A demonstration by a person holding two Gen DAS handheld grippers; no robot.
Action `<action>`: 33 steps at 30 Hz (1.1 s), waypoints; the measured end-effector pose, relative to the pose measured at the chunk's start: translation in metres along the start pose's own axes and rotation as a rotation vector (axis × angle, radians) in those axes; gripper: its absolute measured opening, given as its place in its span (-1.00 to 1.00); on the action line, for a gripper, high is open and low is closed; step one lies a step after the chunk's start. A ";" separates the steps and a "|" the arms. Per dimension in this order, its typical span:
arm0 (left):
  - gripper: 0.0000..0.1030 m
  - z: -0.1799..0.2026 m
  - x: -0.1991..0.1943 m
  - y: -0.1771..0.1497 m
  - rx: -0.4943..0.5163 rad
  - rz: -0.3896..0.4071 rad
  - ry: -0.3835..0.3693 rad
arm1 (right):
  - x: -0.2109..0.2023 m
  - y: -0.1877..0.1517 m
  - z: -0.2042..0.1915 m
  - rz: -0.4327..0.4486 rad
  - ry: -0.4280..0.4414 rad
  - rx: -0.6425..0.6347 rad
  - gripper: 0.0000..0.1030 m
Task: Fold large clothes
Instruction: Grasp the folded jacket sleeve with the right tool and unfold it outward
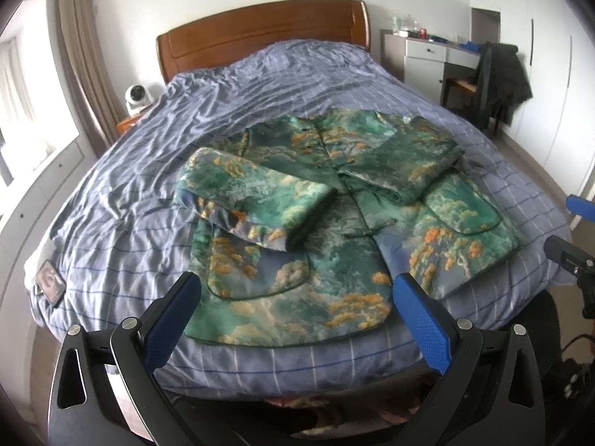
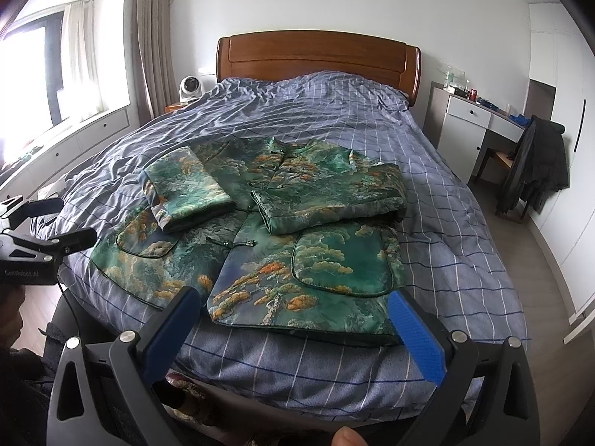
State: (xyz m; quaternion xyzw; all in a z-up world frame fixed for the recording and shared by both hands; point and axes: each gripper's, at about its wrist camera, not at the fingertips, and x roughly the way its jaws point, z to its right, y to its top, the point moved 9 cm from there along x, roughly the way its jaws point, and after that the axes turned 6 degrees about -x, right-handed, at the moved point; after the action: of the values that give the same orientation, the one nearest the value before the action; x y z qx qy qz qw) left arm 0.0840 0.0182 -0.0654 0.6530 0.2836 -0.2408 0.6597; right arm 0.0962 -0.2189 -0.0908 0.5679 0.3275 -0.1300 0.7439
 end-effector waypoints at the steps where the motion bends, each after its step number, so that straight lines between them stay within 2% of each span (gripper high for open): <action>1: 0.99 0.000 0.001 0.002 -0.005 0.002 -0.002 | 0.001 0.004 0.000 0.011 0.001 -0.010 1.00; 5: 0.99 0.000 0.001 0.005 -0.015 0.002 -0.017 | 0.013 0.030 0.004 0.054 0.016 -0.077 1.00; 9: 0.99 0.002 0.002 0.005 -0.020 -0.001 -0.015 | 0.048 0.059 0.000 0.032 0.026 -0.250 0.99; 12: 0.99 0.000 -0.001 0.002 -0.037 -0.007 -0.017 | 0.106 0.065 -0.016 -0.060 0.039 -0.471 0.99; 14: 0.99 -0.001 -0.003 -0.001 -0.044 -0.007 -0.009 | 0.142 0.064 -0.026 -0.127 0.072 -0.541 0.99; 18: 0.99 -0.012 -0.007 -0.005 -0.062 -0.003 0.025 | 0.209 0.069 -0.041 -0.202 0.149 -0.560 0.99; 20: 0.99 -0.019 -0.007 -0.007 -0.077 -0.009 0.038 | 0.241 0.067 -0.039 -0.248 0.157 -0.554 0.97; 21: 0.99 -0.022 -0.006 -0.008 -0.084 -0.011 0.043 | 0.255 0.063 -0.035 -0.278 0.140 -0.552 0.87; 22: 0.99 -0.027 -0.006 -0.010 -0.096 -0.014 0.050 | 0.264 0.061 -0.029 -0.300 0.129 -0.540 0.65; 23: 0.99 -0.030 -0.005 -0.011 -0.105 -0.017 0.056 | 0.271 0.056 -0.023 -0.343 0.172 -0.490 0.06; 24: 0.99 -0.032 -0.004 -0.011 -0.112 -0.021 0.059 | 0.272 0.056 -0.019 -0.362 0.213 -0.426 -0.40; 26: 0.99 -0.037 0.001 -0.014 -0.130 -0.034 0.063 | 0.257 0.069 0.005 -0.336 0.201 -0.284 -0.54; 28: 0.99 -0.038 0.008 -0.014 -0.140 -0.051 0.057 | 0.229 0.087 0.027 -0.261 0.188 -0.205 -0.56; 30: 0.99 -0.034 0.014 -0.013 -0.137 -0.064 0.043 | 0.191 0.108 0.064 -0.163 0.131 -0.129 -0.58; 33: 0.99 -0.022 0.020 -0.011 -0.108 -0.073 0.019 | 0.149 0.128 0.122 -0.063 0.035 -0.026 -0.58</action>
State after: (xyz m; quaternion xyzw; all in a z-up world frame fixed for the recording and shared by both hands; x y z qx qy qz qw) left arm 0.0897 0.0413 -0.0873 0.6077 0.3260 -0.2428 0.6822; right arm 0.3221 -0.2648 -0.0707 0.5497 0.3596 -0.1391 0.7410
